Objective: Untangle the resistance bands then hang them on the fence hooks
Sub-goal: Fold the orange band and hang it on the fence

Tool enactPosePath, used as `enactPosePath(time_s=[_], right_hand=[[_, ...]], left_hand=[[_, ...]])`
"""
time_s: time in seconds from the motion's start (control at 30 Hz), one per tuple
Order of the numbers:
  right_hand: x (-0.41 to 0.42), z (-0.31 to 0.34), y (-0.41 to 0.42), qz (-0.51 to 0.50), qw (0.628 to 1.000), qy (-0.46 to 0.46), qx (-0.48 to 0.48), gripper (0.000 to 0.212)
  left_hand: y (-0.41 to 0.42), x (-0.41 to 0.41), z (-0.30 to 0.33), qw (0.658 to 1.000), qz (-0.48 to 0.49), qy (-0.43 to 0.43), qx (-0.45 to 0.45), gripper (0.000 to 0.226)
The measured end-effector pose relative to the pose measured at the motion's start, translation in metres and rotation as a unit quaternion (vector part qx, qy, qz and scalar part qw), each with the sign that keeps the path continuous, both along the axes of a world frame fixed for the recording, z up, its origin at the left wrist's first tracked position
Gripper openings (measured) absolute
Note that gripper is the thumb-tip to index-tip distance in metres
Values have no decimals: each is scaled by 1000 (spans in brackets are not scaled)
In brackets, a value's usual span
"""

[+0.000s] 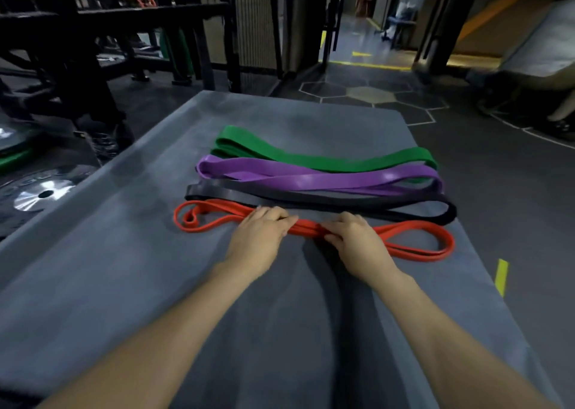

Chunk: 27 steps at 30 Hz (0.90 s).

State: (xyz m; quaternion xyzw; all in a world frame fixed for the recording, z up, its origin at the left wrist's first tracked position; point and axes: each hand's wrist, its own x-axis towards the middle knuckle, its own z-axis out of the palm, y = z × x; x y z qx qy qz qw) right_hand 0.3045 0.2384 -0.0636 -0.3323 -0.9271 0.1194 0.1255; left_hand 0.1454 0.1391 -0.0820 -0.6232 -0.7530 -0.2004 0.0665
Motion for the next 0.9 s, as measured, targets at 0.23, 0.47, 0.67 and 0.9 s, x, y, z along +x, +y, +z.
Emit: enactPosePath(time_s=[0.23, 0.47, 0.67, 0.9], right_hand=[[-2, -2, -3, -2, 998, 45, 38, 29], [-7, 2, 0, -6, 1000, 0, 16, 34], [-6, 2, 1, -7, 1000, 18, 8, 35], [-4, 5, 0, -9, 999, 49, -16, 31]], left_hand=[[4, -5, 2, 999, 19, -27, -1, 23], [13, -12, 23, 998, 17, -59, -30, 37], [20, -23, 41, 992, -8, -38, -119, 18], [28, -28, 48, 982, -17, -64, -179, 32]])
